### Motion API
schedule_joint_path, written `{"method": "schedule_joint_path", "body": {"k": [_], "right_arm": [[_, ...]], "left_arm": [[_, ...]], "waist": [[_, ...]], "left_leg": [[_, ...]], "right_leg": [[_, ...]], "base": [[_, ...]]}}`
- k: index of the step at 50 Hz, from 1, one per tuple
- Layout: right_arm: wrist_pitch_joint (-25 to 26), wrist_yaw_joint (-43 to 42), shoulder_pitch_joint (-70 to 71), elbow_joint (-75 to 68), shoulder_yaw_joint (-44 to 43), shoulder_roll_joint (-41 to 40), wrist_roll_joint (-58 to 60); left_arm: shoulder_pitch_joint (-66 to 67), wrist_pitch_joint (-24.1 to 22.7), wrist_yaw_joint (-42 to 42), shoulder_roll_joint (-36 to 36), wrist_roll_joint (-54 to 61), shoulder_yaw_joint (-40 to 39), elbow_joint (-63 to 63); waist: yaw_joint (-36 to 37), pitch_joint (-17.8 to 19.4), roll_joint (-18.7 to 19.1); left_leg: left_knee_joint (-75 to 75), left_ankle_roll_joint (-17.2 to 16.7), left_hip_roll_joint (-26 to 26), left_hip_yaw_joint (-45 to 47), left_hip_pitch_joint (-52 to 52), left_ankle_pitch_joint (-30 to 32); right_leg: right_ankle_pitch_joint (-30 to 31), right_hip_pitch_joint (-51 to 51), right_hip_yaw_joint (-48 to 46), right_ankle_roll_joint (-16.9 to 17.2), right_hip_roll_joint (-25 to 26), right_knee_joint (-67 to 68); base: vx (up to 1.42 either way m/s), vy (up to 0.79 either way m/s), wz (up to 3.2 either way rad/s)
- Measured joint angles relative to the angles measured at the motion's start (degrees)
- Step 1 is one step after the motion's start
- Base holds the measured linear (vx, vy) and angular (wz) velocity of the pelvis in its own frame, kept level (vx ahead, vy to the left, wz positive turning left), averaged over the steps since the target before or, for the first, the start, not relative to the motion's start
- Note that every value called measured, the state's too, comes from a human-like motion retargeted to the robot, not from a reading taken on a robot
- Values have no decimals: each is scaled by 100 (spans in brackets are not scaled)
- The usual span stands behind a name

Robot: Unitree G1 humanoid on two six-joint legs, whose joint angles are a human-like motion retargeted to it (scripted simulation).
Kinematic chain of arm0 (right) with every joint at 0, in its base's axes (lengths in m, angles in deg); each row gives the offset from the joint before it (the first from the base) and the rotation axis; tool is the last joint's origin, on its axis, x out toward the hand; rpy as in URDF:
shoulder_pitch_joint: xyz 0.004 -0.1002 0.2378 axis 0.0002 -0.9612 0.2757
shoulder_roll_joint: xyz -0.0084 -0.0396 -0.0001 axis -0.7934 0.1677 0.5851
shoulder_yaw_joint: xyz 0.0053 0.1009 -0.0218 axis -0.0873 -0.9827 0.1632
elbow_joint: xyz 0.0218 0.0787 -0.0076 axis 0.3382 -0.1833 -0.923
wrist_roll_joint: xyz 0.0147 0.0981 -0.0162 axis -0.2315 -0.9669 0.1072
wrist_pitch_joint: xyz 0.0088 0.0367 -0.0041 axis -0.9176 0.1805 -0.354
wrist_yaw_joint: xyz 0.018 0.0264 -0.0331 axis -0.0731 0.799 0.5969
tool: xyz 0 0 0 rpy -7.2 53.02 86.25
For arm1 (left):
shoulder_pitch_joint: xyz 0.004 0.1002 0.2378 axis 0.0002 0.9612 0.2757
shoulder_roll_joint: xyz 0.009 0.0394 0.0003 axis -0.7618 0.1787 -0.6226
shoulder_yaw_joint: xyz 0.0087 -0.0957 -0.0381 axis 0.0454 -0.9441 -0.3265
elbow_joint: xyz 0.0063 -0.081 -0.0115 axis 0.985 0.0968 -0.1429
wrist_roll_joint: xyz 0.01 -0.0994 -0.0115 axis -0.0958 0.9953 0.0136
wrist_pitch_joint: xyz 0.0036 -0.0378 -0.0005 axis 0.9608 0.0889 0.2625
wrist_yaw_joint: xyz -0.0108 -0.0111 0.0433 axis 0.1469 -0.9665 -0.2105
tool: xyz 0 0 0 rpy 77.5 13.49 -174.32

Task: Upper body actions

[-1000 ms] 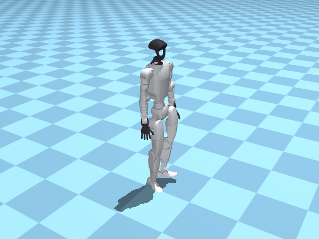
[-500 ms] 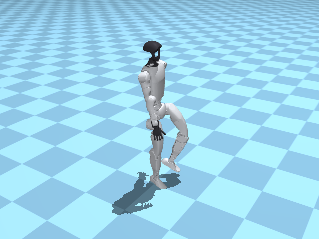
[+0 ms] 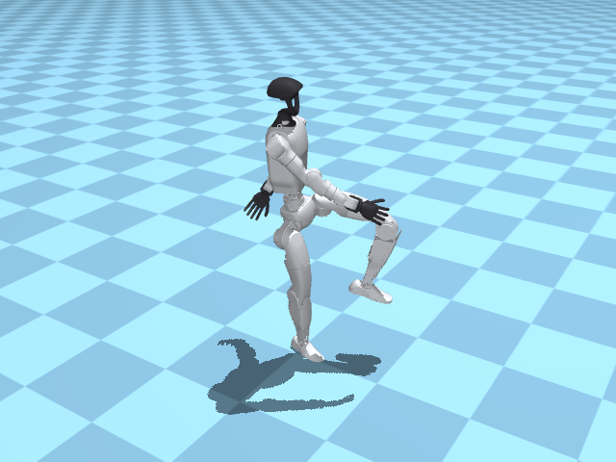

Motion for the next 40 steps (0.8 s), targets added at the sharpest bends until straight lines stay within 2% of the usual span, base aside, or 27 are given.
{"method": "schedule_joint_path", "body": {"k": [2, 4, 6, 10, 13, 15, 17, 18, 20, 25, 28, 31, 33, 36, 38, 40], "right_arm": [[-28, -108, -330, -134, -37, 64, 625], [33, -240, -703, -352, 70, 107, 1004], [74, -425, -1081, -563, 160, 148, 1463], [337, -492, -1849, -1017, 311, 208, 1757], [467, -461, -2401, -1212, 361, 263, 1751], [535, -480, -2766, -1291, 401, 311, 1682], [577, -454, -3022, -1286, 405, 361, 1592], [594, -413, -3188, -1262, 374, 399, 1527], [588, -340, -3434, -1172, 329, 472, 1423], [534, -245, -3758, -947, 318, 738, 1311], [486, -265, -3967, -849, 318, 855, 1306], [507, -227, -4187, -871, 278, 910, 1321], [540, -229, -4297, -928, 124, 921, 1425], [479, -466, -4490, -959, -8, 873, 1712], [396, -766, -4738, -936, 23, 903, 2003], [374, -1104, -5009, -848, 20, 1005, 2517]], "left_arm": [[-199, -59, -74, -37, 90, 29, -203], [-326, -104, -122, -43, 268, 21, -416], [-500, -84, -174, -57, 568, 12, -581], [-743, -86, -469, -58, 1145, -37, -887], [-886, -131, -608, -103, 1378, 3, -989], [-996, -120, -674, -134, 1423, 35, -1025], [-1063, -135, -688, -163, 1416, 108, -1040], [-1122, -138, -674, -181, 1392, 176, -1050], [-1224, -149, -620, -186, 1324, 295, -1045], [-1529, -214, -573, -157, 1230, 588, -957], [-1712, -272, -688, -167, 1243, 748, -828], [-1839, -361, -804, -201, 1242, 920, -653], [-1921, -768, -1079, -251, 1462, 1111, -425], [-2002, -1422, -1661, -290, 1930, 1280, -82], [-2105, -1774, -1929, -269, 2287, 1403, 34], [-2519, -1925, -1825, -270, 2762, 1566, -67]], "waist": [[-321, -189, 169], [-616, -445, 265], [-976, -544, 450], [-1519, -739, 543], [-1946, -949, 666], [-2218, -1097, 805], [-2303, -1159, 887], [-2360, -1182, 929], [-2452, -1189, 958], [-2797, -1220, 907], [-2666, -1116, 809], [-2342, -1026, 635], [-2156, -1002, 547], [-2289, -1036, 530], [-2449, -1053, 636], [-2510, -987, 900]], "left_leg": [[-293, -163, -129, -243, 423, 216], [-899, -193, -246, -223, 1181, 353], [-1621, -202, -535, -336, 1861, 497], [-3966, -318, -1379, -227, 3549, 747], [-5786, -461, -2154, -835, 4439, 827], [-7035, -623, -2411, -1017, 5059, 843], [-7837, -822, -2367, -673, 5503, 411], [-8254, -837, -2307, -273, 5747, 138], [-8850, -708, -2451, -226, 5996, -71], [-9261, -553, -2637, -182, 5973, -43], [-9104, -422, -2760, -535, 5899, -212], [-9058, -380, -2855, -415, 6028, -372], [-9068, -327, -2916, -372, 6120, -501], [-9033, -282, -2905, -533, 6183, -630], [-8960, -264, -2782, -693, 6226, -725], [-8842, -250, -2461, -618, 6216, -844]], "right_leg": [[-71, 57, -334, 2, 168, -37], [-82, 104, -550, 57, 264, -187], [-153, 260, -838, 89, 382, -238], [-250, 440, -1111, 215, 440, -350], [-300, 518, -1369, 296, 590, -464], [-336, 525, -1580, 332, 756, -518], [-361, 505, -1644, 362, 847, -508], [-370, 497, -1690, 386, 885, -502], [-380, 514, -1760, 440, 891, -508], [-365, 461, -2013, 611, 723, -529], [-308, 488, -1981, 655, 629, -517], [-286, 497, -1899, 701, 488, -402], [-358, 455, -1843, 776, 409, -187], [-458, 351, -1852, 866, 368, 345], [-142, 151, -1966, 797, 348, 1118], [771, -772, -1875, 589, 110, 3061]], "base": [[5, 2, 110], [9, 6, 116], [11, 5, 113], [14, 7, 78], [15, 5, 90], [15, 4, 85], [15, 7, 35], [12, 7, 33], [13, 10, 34], [7, 13, 56], [17, 12, -18], [24, 20, -68], [20, 16, -63], [22, 15, 3], [26, 21, 21], [10, 23, -10]]}}
